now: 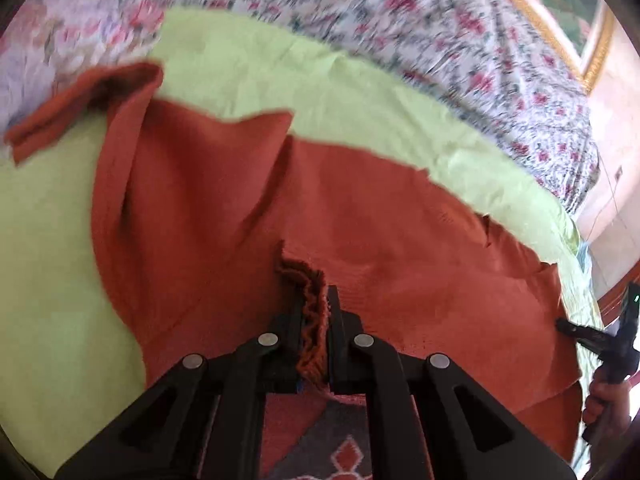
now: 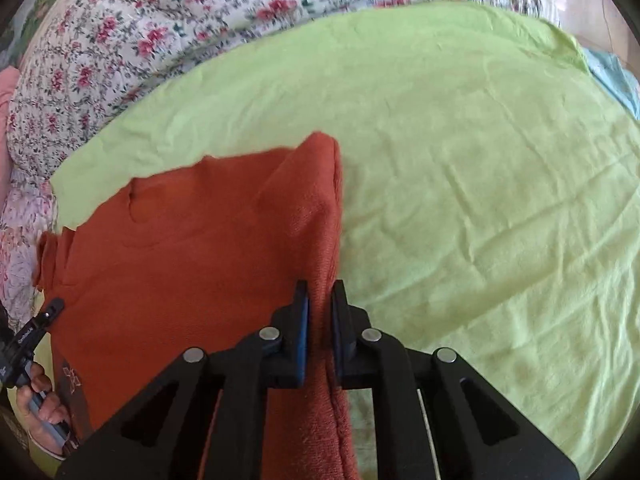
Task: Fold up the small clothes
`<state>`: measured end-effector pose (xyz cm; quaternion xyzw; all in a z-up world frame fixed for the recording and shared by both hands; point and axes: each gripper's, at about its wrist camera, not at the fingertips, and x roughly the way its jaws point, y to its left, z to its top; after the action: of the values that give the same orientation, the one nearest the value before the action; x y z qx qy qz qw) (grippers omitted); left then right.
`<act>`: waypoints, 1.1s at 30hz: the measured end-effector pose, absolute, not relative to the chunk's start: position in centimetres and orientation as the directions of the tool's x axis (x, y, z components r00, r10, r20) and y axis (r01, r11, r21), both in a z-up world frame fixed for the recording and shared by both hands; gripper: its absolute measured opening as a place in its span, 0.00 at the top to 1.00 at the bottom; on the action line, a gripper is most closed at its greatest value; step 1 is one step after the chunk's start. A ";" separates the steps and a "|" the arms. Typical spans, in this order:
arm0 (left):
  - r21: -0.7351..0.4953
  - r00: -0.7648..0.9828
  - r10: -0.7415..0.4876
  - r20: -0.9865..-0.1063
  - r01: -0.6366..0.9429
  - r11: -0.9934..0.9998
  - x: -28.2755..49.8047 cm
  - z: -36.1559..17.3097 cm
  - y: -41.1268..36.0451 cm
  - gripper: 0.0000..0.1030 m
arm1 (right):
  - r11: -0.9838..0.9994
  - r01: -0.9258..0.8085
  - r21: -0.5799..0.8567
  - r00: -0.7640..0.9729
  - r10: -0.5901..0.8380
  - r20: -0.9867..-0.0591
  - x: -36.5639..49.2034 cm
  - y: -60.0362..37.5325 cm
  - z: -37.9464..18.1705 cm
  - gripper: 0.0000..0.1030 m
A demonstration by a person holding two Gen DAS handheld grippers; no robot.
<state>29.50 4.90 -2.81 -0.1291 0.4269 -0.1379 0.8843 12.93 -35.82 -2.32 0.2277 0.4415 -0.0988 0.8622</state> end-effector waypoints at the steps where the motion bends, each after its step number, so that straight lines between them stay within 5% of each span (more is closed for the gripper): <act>1: -0.354 0.595 -0.354 -0.722 0.123 0.927 29.4 -2.9 5.3 0.89 | 0.877 0.374 0.301 0.584 0.029 -0.811 12.9 -35.8 -2.8 0.89; 9: -0.324 0.619 -0.310 -0.722 0.094 0.941 27.0 -0.9 9.7 0.89 | 0.859 0.373 0.350 0.655 0.023 -0.755 9.7 -34.8 0.4 0.76; 11: -0.336 0.622 -0.310 -0.719 0.078 0.939 26.6 -0.6 11.0 0.85 | 0.863 0.322 0.389 0.694 0.064 -0.717 8.9 -32.8 1.6 0.65; 14: -0.357 0.620 -0.288 -0.730 0.013 0.934 26.8 -0.5 13.3 0.64 | 0.865 0.228 0.447 0.719 0.160 -0.676 7.7 -29.6 2.4 0.43; 22: -0.459 0.626 -0.264 -0.734 -0.171 0.872 28.8 -0.9 19.6 0.62 | 0.873 0.105 0.476 0.632 0.311 -0.710 7.0 -22.6 0.1 0.43; 27: -0.532 0.665 -0.270 -0.696 -0.226 0.816 33.0 -0.1 22.3 0.39 | 0.885 0.072 0.460 0.594 0.333 -0.732 7.5 -20.4 -0.6 0.43; 33: -0.669 0.701 -0.298 -0.648 -0.336 0.663 40.1 -0.6 27.3 0.37 | 0.901 0.035 0.433 0.565 0.340 -0.752 7.6 -18.7 -0.5 0.43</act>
<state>40.09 27.29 -0.56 -0.4102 0.3864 0.0113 0.8260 7.64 -18.66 -0.54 0.2046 0.4578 0.0886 0.8606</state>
